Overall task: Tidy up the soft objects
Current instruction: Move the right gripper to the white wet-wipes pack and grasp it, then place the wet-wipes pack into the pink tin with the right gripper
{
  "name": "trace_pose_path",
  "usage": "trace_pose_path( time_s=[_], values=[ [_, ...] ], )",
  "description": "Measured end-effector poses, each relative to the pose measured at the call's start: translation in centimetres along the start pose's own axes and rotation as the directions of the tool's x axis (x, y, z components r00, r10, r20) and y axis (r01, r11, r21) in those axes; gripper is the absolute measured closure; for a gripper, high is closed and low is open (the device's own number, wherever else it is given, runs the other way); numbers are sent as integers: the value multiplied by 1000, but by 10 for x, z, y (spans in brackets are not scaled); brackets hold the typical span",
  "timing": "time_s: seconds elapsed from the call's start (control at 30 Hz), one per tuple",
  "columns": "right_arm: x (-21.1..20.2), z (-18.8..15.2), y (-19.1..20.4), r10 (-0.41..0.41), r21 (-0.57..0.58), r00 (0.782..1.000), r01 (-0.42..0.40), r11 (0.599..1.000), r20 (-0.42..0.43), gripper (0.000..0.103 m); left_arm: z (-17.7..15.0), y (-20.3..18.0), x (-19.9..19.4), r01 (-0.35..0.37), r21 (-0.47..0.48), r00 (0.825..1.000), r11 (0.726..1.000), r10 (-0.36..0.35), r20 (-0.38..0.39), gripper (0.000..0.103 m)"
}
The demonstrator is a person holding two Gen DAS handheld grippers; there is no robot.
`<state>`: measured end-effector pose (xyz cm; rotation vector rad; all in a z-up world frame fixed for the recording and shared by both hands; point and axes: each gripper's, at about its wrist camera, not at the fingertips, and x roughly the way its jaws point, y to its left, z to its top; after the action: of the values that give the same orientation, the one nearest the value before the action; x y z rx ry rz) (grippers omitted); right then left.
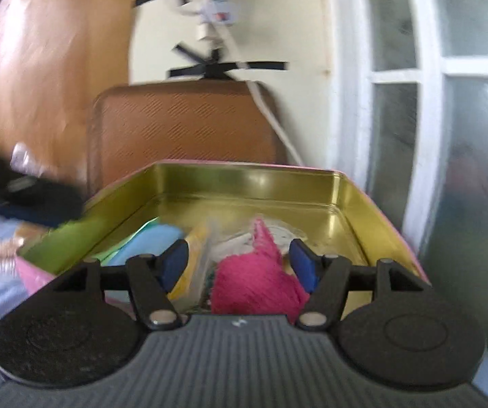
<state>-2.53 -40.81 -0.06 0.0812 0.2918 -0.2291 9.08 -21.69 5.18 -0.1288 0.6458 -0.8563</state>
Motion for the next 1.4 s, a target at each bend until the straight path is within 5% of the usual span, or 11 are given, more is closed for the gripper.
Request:
trace_pose_path(
  time_s=[0.13, 0.27, 0.4, 0.53, 0.63, 0.77, 1.07, 1.23, 1.27, 1.33, 1.4],
  values=[
    [-18, 5, 1, 55, 65, 997, -59, 996, 63, 35, -14, 39, -58, -19, -81, 997, 997, 25, 70, 38],
    [-33, 13, 29, 218, 90, 970, -228, 970, 102, 35, -37, 87, -121, -138, -183, 976, 973, 165, 144, 38],
    [-39, 15, 80, 434, 70, 900, -436, 897, 51, 37, -61, 137, -170, -278, -300, 934, 913, 330, 137, 38],
    [-29, 7, 142, 553, 14, 830, -553, 833, -75, 39, -86, 171, -201, -293, -398, 919, 869, 371, 132, 38],
    [-19, -3, 176, 586, -4, 792, -595, 803, -171, 42, -97, 180, -210, -287, -411, 923, 865, 364, 123, 38],
    [-2, -5, 202, 631, 34, 725, -649, 760, -278, 42, -105, 187, -211, -223, -420, 950, 880, 293, 108, 38],
    [-27, -34, 221, 642, -5, 655, -701, 713, -399, 36, -106, 183, -180, -144, -392, 982, 909, 179, 53, 38],
    [-41, -52, 250, 625, -121, 663, -720, 683, -412, 27, -114, 167, -159, -154, -358, 986, 921, 168, 6, 48],
    [-43, -53, 254, 618, -145, 672, -716, 683, -408, 27, -114, 162, -159, -164, -348, 984, 923, 176, 3, 48],
    [-49, -56, 259, 574, -212, 724, -673, 708, -382, 33, -113, 155, -160, -164, -350, 985, 922, 173, -6, 48],
    [-50, -54, 251, 576, -191, 735, -662, 725, -358, 35, -112, 149, -162, -162, -358, 985, 920, 174, 3, 48]
  ],
)
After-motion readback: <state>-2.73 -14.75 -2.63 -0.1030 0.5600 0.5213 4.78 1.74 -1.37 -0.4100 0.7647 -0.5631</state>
